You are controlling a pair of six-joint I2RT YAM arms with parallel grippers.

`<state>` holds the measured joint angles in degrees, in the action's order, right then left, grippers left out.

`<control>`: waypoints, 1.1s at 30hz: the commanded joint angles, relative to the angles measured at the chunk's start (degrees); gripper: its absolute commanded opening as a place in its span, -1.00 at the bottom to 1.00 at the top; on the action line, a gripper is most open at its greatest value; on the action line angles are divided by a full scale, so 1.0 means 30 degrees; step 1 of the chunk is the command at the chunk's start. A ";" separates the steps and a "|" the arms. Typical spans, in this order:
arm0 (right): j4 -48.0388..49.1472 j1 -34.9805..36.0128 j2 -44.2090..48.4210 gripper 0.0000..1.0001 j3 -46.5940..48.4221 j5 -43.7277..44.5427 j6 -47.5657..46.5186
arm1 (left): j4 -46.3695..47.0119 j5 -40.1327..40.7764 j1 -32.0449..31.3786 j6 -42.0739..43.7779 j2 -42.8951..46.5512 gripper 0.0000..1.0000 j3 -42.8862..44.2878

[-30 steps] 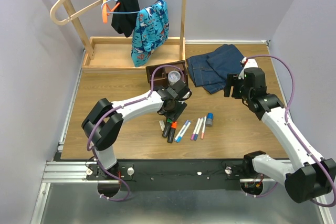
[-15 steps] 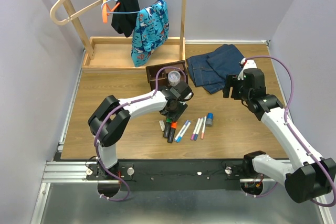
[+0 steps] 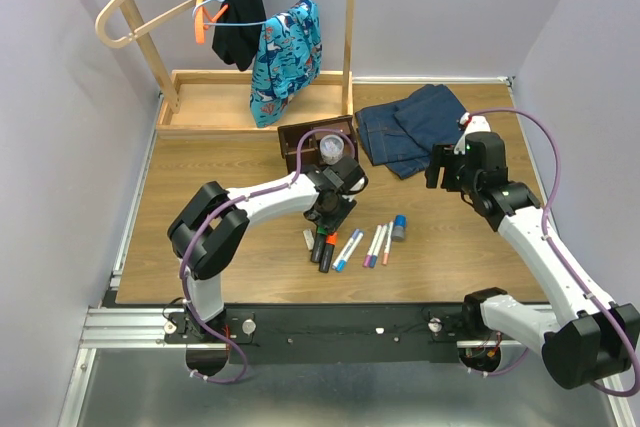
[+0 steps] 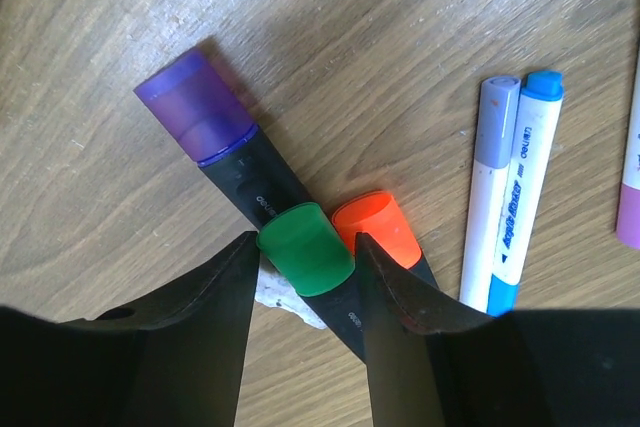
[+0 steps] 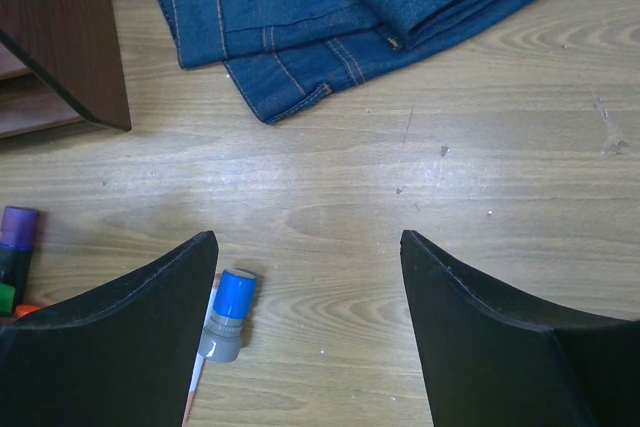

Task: Sort the stationery into containers
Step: Pick up the pen from the center of the board.

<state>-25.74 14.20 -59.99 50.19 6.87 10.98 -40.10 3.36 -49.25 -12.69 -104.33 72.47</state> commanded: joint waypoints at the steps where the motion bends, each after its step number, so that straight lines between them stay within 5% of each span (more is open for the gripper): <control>1: 0.0229 -0.0161 0.0396 0.63 -0.0384 -0.0357 0.0323 | 0.0211 -0.0445 -0.0047 -0.0019 0.0032 0.02 -0.0542; 13: 0.0083 -0.0191 0.0542 0.63 -0.0589 -0.0416 0.0353 | -0.0110 -0.0650 -0.0047 0.0624 0.0294 -0.24 0.0160; 26: -0.0151 -0.0191 0.0045 0.62 0.0026 -0.0328 -0.0116 | -0.1488 -0.0854 0.0012 0.1797 0.4451 -0.46 0.0365; 33: -0.0532 -0.0191 -0.0599 0.62 0.1079 0.0023 -0.0642 | -0.1460 0.0460 0.0070 0.3114 0.6447 -0.49 0.3549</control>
<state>-26.15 14.13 -60.51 49.74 6.46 10.52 -45.10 2.00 -49.23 -6.98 -89.67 75.09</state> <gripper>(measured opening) 0.812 0.382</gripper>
